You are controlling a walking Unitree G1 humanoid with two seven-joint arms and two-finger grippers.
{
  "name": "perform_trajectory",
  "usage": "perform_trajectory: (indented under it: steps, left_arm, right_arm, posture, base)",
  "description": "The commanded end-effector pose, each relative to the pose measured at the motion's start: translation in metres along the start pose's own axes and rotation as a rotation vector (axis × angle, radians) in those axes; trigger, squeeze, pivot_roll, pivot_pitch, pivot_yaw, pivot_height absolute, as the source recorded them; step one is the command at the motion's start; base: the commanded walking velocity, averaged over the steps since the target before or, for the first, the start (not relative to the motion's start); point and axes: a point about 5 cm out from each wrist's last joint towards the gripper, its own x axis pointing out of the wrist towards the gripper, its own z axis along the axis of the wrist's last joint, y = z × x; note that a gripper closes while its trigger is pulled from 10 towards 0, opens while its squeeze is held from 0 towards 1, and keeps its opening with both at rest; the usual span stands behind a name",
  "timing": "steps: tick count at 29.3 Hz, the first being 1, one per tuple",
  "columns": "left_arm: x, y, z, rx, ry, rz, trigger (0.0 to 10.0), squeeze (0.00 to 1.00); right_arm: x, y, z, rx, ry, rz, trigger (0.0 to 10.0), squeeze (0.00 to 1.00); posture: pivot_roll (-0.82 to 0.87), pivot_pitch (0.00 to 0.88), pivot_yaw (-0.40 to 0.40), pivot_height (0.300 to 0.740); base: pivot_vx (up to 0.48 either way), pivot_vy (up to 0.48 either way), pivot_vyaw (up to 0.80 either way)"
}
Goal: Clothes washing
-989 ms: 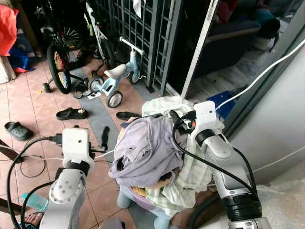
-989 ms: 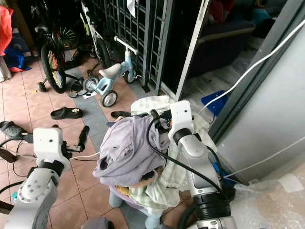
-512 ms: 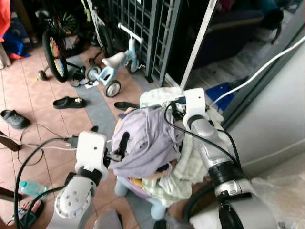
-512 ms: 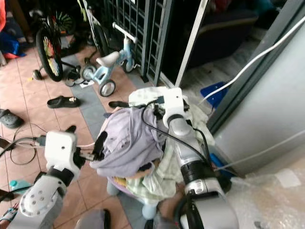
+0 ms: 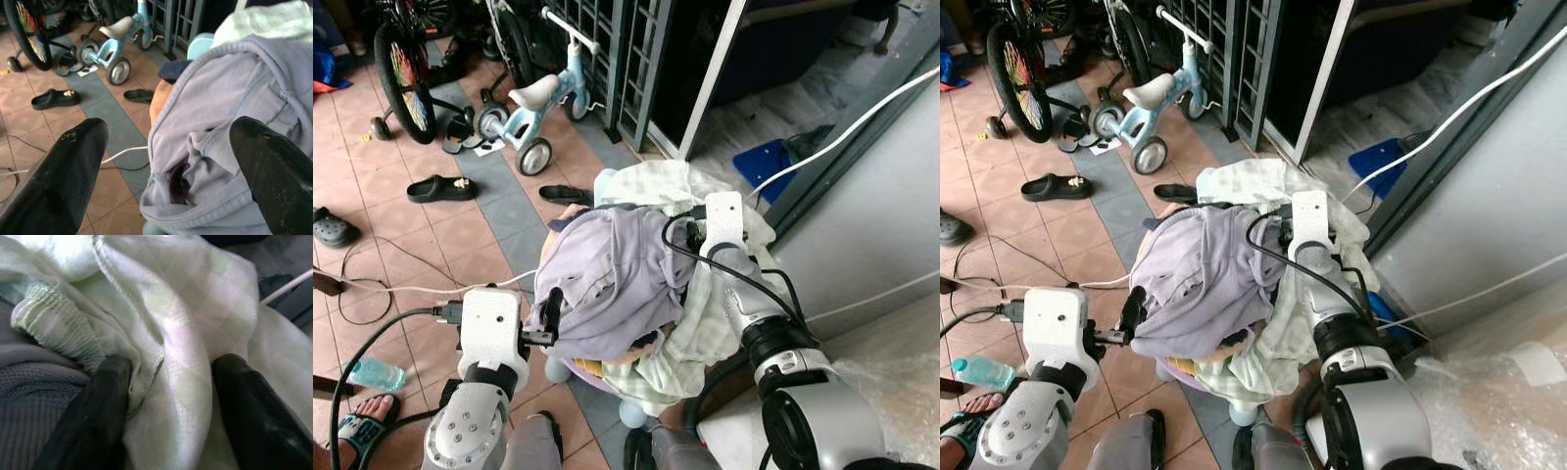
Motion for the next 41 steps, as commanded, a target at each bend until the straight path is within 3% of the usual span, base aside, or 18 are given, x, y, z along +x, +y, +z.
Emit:
perform_trajectory:
  steps: [1, 6, 15, 21, 29, 33, 36, 37, 39, 41]
  left_arm:
    - [0.003, -0.001, -0.003, 0.007, 0.02, 0.004, 10.0, 0.0]
    - [0.012, 0.004, -0.004, 0.013, 0.015, 0.022, 10.0, 0.0]
    - [0.035, 0.011, -0.001, 0.007, -0.02, 0.075, 10.0, 0.0]
    - [0.046, 0.019, -0.003, -0.001, -0.031, 0.114, 10.0, 0.0]
    - [0.057, 0.024, -0.002, -0.018, -0.068, 0.146, 10.0, 0.0]
    - [0.062, 0.023, -0.001, -0.028, -0.078, 0.146, 10.0, 0.0]
    - [0.067, 0.014, 0.003, -0.035, -0.098, 0.086, 10.0, 0.0]
    - [0.067, 0.014, 0.003, -0.035, -0.098, 0.086, 10.0, 0.0]
    - [0.071, 0.005, 0.009, -0.015, -0.131, 0.032, 10.0, 0.0]
    - [0.072, 0.003, 0.008, -0.008, -0.114, 0.027, 10.0, 0.0]
  right_arm:
    - [-0.002, 0.0, -0.021, 0.046, 0.088, 0.016, 0.0, 0.0]
    - [-0.002, 0.005, -0.019, 0.111, 0.083, 0.065, 0.0, 0.0]
    - [-0.002, 0.022, -0.009, 0.137, 0.044, 0.134, 0.0, 0.0]
    - [0.0, 0.022, -0.003, 0.166, 0.026, 0.139, 0.0, 0.0]
    - [-0.009, 0.02, 0.037, 0.342, -0.226, 0.263, 0.0, 0.0]
    - [-0.023, 0.013, 0.056, 0.397, -0.345, 0.34, 0.0, 0.0]
    - [-0.048, 0.003, 0.071, 0.418, -0.445, 0.46, 0.0, 0.0]
    - [-0.048, 0.003, 0.071, 0.418, -0.445, 0.46, 0.0, 0.0]
    - [-0.071, -0.007, 0.068, 0.434, -0.466, 0.554, 0.0, 0.0]
    - [-0.081, -0.008, 0.065, 0.458, -0.458, 0.611, 0.0, 0.0]
  posture:
    - [0.14, 0.166, -0.123, 0.74]
    - [0.13, 0.131, -0.121, 0.74]
    - [0.12, 0.027, -0.132, 0.74]
    - [0.11, 0.0, -0.138, 0.74]
    - [0.07, 0.0, -0.091, 0.74]
    - [0.06, 0.0, -0.084, 0.74]
    - [0.04, 0.0, -0.068, 0.74]
    - [0.04, 0.0, -0.068, 0.74]
    - [0.03, 0.0, -0.058, 0.74]
    - [0.02, 0.0, -0.052, 0.74]
  base:
    - [0.0, 0.0, 0.0]
    - [0.0, 0.0, 0.0]
    - [0.0, 0.0, 0.0]
    - [0.0, 0.0, 0.0]
    - [0.0, 0.0, 0.0]
    - [0.0, 0.0, 0.0]
    - [0.0, 0.0, 0.0]
    - [0.0, 0.0, 0.0]
    - [0.0, 0.0, 0.0]
    - [0.0, 0.0, 0.0]
